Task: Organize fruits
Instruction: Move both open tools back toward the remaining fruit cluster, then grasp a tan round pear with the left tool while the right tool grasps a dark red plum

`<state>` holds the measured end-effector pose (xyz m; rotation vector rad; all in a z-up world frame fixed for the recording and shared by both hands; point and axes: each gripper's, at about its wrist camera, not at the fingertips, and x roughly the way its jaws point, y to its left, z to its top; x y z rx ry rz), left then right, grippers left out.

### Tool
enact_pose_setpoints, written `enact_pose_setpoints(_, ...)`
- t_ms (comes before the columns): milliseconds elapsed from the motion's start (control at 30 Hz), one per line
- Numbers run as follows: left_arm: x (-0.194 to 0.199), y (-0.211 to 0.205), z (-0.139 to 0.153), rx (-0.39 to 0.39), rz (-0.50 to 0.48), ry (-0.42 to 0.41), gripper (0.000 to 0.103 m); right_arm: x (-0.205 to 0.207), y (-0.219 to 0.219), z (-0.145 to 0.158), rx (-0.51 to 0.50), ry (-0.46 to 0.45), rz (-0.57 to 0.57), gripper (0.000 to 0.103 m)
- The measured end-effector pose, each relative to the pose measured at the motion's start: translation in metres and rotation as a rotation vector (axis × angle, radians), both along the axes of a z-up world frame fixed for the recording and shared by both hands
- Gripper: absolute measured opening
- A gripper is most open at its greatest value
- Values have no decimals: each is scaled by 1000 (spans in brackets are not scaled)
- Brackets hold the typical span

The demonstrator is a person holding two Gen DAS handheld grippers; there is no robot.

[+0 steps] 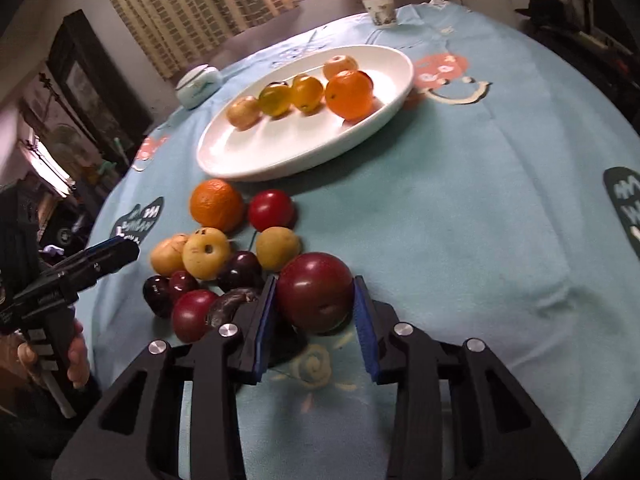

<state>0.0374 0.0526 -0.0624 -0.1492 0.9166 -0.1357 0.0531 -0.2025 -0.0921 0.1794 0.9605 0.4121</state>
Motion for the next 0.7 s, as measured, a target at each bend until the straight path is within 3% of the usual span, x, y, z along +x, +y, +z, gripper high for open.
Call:
enact_pose_setpoints(67,-1,-2,-4,14,-2,16,99,-6,2,5,-45,-26,-15,37)
enact_pose_setpoints(333,7,-18,-15,50,-20,56,99,-16,-14,12,-62,-31,-80,38)
enact_pose_setpoints(467,19,-19,-24,-30,-20,86,99,-17,-11,9,-55,-17,-59,38)
enact_pose_setpoints(533,19,-22,-25,-24,-22,74,97,-18,-10,9,-49,-15,-53,38)
enact_pose_setpoints(600,18,-24,-24,-53,-44,65,83,-19,-8,10,-46,-17,-49,38)
enact_pose_setpoints(667,17,-26,-21,-117,-85,69,43,-20,-7,11,-45,-19,-46,38)
enact_pose_setpoints(700,17,-29,-21,-128,-93,74,44,-21,-6,11,-45,-20,-44,38)
